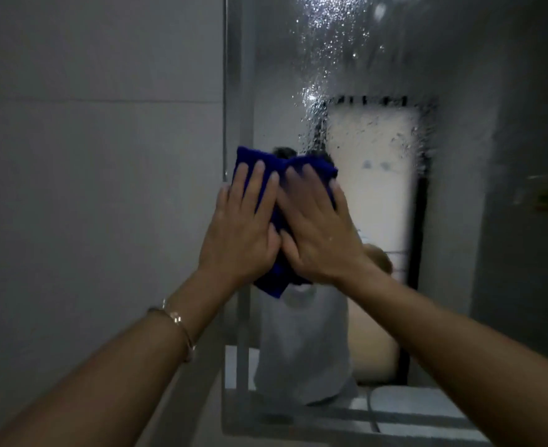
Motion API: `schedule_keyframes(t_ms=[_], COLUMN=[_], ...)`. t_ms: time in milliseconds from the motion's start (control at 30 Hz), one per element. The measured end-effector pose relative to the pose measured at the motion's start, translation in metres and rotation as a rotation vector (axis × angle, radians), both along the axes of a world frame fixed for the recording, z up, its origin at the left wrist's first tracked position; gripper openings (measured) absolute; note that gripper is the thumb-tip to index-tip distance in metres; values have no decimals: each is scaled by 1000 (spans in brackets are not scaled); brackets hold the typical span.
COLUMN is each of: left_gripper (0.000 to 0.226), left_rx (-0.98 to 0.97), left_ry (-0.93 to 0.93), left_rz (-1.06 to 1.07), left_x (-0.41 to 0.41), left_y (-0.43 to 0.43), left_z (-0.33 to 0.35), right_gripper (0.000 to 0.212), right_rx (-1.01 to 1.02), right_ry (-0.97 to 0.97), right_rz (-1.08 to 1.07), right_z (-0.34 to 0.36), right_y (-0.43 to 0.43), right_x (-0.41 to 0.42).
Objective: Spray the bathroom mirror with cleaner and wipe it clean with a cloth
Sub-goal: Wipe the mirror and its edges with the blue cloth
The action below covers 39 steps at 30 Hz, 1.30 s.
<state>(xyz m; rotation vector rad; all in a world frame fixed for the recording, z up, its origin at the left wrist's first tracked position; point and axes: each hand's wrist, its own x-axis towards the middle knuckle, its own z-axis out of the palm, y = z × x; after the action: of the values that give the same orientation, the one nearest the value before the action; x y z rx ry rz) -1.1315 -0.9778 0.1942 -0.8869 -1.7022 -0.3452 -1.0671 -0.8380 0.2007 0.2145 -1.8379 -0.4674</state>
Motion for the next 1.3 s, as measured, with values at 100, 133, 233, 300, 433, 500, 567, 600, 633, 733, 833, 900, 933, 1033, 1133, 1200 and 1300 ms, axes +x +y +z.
schedule_keyframes(t_ms=[100, 133, 233, 300, 433, 500, 567, 600, 633, 733, 833, 900, 933, 1033, 1133, 1200, 1300], left_gripper=[70, 70, 67, 66, 62, 60, 62, 63, 64, 64, 64, 63, 63, 63, 62, 62, 61], left_rx=[13, 23, 63, 81, 143, 221, 256, 259, 262, 271, 276, 288, 292, 290, 282, 289, 294], left_ry=[1, 0, -9, -8, 10, 45, 85, 98, 106, 120, 118, 116, 116, 106, 101, 100, 83], left_rz=[58, 71, 84, 83, 69, 80, 78, 72, 67, 69, 77, 69, 73, 90, 94, 81, 76], left_x=[5, 6, 12, 16, 20, 17, 13, 11, 10, 9, 7, 7, 7, 8, 8, 7, 7], left_y=[9, 12, 20, 25, 37, 44, 48, 48, 48, 47, 50, 50, 50, 50, 51, 50, 48], left_z=[67, 82, 121, 147, 185, 184, 178, 175, 173, 172, 169, 168, 167, 166, 162, 155, 136], right_gripper=[64, 65, 66, 66, 67, 65, 61, 59, 59, 65, 69, 70, 71, 66, 61, 68, 67], right_rx=[36, 41, 23, -38, -207, -228, -196, -179, -165, -145, -128, -118, -115, -118, -119, -118, -101], right_ry=[-30, -50, -88, -111, -111, -56, 47, 92, 123, 183, 207, 204, 199, 182, 191, 191, 171], right_rz=[-60, -75, -89, -56, 55, 78, 100, 111, 119, 136, 130, 117, 109, 89, 93, 107, 92], right_z=[69, 87, 131, 155, 195, 197, 188, 183, 180, 179, 178, 176, 175, 175, 171, 164, 149], right_y=[10, 12, 15, 14, 5, 4, 9, 12, 14, 16, 16, 16, 16, 14, 13, 13, 12], right_x=[6, 9, 17, 22, 28, 23, 15, 10, 7, 1, 0, 1, 1, 3, 2, 1, 0])
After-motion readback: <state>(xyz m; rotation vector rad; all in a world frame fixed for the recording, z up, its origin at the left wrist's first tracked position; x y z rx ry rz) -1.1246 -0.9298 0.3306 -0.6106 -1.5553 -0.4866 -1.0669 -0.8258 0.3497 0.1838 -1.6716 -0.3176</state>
